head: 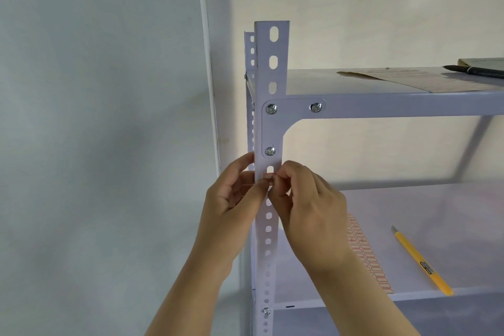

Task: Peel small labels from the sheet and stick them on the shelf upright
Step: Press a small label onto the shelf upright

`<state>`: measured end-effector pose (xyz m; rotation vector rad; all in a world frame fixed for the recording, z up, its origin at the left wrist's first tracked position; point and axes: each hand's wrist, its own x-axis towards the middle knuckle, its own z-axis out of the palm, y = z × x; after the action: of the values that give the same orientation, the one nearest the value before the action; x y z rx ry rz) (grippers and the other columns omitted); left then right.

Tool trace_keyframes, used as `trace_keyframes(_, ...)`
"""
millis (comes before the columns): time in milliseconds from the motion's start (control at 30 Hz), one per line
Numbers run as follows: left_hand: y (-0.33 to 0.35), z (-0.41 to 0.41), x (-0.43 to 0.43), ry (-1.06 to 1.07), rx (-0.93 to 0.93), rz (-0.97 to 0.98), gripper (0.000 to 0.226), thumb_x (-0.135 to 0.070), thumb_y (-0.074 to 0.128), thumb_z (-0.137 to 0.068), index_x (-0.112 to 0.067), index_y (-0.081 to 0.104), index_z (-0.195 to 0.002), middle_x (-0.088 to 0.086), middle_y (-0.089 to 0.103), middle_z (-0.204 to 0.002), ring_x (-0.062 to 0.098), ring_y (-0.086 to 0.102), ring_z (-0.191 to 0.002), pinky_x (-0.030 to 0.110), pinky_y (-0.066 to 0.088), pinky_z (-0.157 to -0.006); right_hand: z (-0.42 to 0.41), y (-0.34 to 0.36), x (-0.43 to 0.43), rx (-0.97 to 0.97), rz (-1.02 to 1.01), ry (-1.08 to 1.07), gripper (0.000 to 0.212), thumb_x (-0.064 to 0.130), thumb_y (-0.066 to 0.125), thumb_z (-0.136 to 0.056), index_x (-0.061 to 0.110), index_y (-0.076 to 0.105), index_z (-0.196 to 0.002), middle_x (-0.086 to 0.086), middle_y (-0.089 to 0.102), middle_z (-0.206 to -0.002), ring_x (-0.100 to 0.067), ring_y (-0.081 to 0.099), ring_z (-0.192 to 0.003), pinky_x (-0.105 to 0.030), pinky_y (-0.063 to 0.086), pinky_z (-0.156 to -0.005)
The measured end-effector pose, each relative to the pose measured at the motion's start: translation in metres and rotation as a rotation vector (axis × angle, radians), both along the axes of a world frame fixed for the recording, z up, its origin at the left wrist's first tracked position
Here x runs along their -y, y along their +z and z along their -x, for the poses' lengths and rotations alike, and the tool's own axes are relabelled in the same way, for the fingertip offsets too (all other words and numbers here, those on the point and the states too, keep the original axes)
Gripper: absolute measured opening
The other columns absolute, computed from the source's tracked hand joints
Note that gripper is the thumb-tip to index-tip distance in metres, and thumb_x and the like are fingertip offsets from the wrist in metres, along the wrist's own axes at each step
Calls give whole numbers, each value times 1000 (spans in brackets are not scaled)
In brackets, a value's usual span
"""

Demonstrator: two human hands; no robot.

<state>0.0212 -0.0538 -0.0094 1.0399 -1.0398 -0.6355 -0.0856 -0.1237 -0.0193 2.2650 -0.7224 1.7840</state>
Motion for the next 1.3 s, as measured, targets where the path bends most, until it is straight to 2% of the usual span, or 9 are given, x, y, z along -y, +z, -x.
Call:
trace_keyframes(133,-1,-1,-1,3,7,5,38,-2,59,-96,-24,65,-126,3,79,-98,11,73,-87,24,58,-83,-1,0,0,-39,-26,-14,19,17,51,-92,6,56,-77,-2,59,-62,-23,51,-51,-28,33,-39)
trace_keyframes(267,0,-1,-1,13,23,5,37,-4,60,-95,-26,66,-125,3,79,-95,12,74,-86,23,58,-82,0,-2,1,-30,-61,61,8,17,53,-90,15,48,-84,-1,58,-68,-18,47,-56,-32,38,-41)
trace_keyframes(400,1,-1,-2,4,22,3,37,-5,61,-95,-26,66,-125,2,80,-95,13,76,-88,23,58,-83,6,-8,-1,51,-99,150,6,20,58,-91,17,56,-96,0,67,-80,-2,46,-64,-20,43,-51)
trace_keyframes(500,1,-1,-2,7,18,-2,39,-4,60,-95,-26,65,-127,2,80,-96,15,76,-89,25,59,-84,9,-11,-2,92,-87,153,18,20,62,-92,12,67,-108,-3,74,-89,-9,59,-58,-16,47,-53)
trace_keyframes(800,0,-5,-4,45,42,5,41,-10,70,-90,-23,66,-129,2,77,-116,21,72,-109,44,55,-99,10,-9,1,102,18,135,17,15,66,-93,3,78,-91,-10,76,-82,-21,65,-58,-34,53,-46)
trace_keyframes(933,-2,-4,-3,166,77,58,46,-10,78,-83,-30,60,-121,2,74,-112,19,72,-100,40,60,-86,13,-1,-2,44,-40,138,16,17,63,-93,6,74,-88,-6,72,-82,-18,60,-55,-34,50,-44)
trace_keyframes(1067,-2,-4,-4,229,185,130,30,-4,78,-82,-21,63,-102,13,68,-96,21,69,-79,31,59,-73,14,3,-7,13,-169,191,17,21,56,-92,11,69,-89,1,66,-84,-17,60,-54,-33,47,-44)
trace_keyframes(1200,-1,-6,-5,217,206,153,27,3,76,-82,-18,66,-95,19,65,-86,31,66,-74,28,57,-69,14,5,-8,2,-285,249,11,24,54,-90,17,63,-88,7,60,-85,-16,58,-57,-29,44,-46)
trace_keyframes(1300,-1,-6,-6,229,224,153,25,2,76,-82,-19,66,-90,17,67,-85,27,67,-72,26,56,-68,15,5,-10,8,-328,290,10,24,53,-90,19,60,-87,7,60,-84,-15,56,-58,-28,44,-48)
